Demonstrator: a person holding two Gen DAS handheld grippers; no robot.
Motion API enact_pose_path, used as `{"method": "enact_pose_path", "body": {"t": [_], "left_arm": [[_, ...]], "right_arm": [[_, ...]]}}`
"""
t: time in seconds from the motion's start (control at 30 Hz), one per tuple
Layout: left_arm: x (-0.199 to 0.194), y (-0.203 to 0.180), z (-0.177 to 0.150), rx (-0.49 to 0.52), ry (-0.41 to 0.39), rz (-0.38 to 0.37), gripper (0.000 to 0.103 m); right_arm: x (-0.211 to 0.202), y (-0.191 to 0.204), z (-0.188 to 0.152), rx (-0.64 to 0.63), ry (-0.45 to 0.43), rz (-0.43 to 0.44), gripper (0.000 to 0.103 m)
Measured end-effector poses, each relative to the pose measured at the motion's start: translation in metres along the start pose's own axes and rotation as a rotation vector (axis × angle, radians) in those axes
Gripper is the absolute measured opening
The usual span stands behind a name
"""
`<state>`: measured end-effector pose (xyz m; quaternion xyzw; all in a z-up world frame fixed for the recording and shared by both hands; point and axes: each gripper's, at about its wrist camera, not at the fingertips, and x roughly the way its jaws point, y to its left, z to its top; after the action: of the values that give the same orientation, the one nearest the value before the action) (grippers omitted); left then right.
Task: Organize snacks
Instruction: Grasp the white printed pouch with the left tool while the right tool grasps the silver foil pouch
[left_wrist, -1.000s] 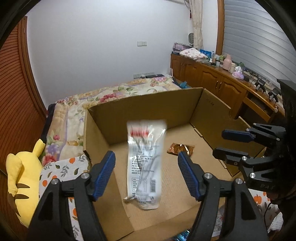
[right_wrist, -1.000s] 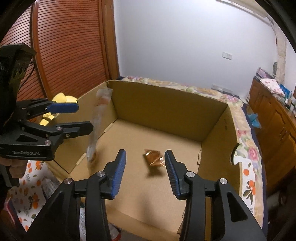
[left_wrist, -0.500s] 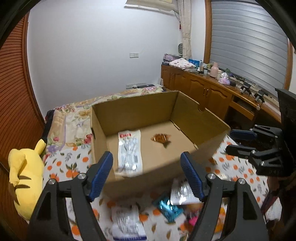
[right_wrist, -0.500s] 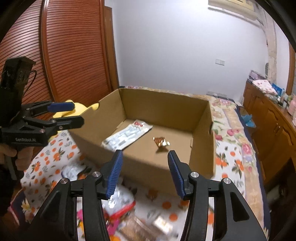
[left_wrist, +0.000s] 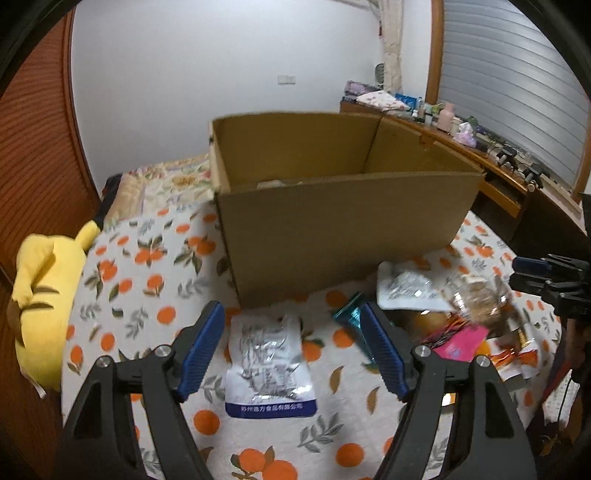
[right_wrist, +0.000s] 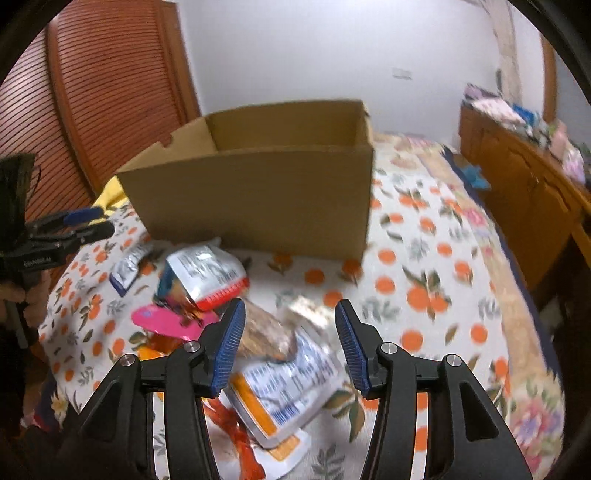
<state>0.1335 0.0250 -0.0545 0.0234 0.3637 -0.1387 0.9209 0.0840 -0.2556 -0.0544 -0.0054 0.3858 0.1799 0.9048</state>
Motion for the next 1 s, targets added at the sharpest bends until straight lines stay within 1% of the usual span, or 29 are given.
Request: {"method": "enact_pose_path", "body": {"t": [0.1,0.17,0.43,0.6,0.73,0.83,0.93,1.0], "left_arm": [[0.008,0.005,-0.009,-0.012,0.018,0.009,0.076],[0.013,0.008,-0.013,-0.018,0.027,0.015,0.076],[0.027,0.015,-0.022,-0.036,0.058,0.037,0.076],[0.038,0.019,-0.026,-0.047,0.089,0.055,0.076],[0.046,0.019,-0.028,-0.048,0.128,0.062,0.076],[0.049,0.021,-0.028,-0.054,0.145,0.055,0.076],[0.051,0.019,-0.027,-0.046,0.148,0.065,0.076],[0.052,0.017,-0.027,-0.037,0.151,0.071,0.072]], "right_arm": [[0.005,-0.003,-0.01,0.018,0.007,-0.026,0.052],[0.009,-0.005,-0.015,0.042,0.012,-0.028,0.052],[0.016,-0.01,-0.034,0.087,0.038,-0.072,0.053],[0.007,-0.016,-0.039,0.116,0.024,-0.075,0.055],[-0.009,-0.019,-0.042,0.131,0.003,-0.07,0.057],[-0.016,-0.019,-0.05,0.134,0.008,-0.057,0.058],[-0.018,-0.02,-0.058,0.147,0.014,-0.045,0.059],[-0.017,-0.021,-0.06,0.157,0.018,-0.038,0.059]]}}
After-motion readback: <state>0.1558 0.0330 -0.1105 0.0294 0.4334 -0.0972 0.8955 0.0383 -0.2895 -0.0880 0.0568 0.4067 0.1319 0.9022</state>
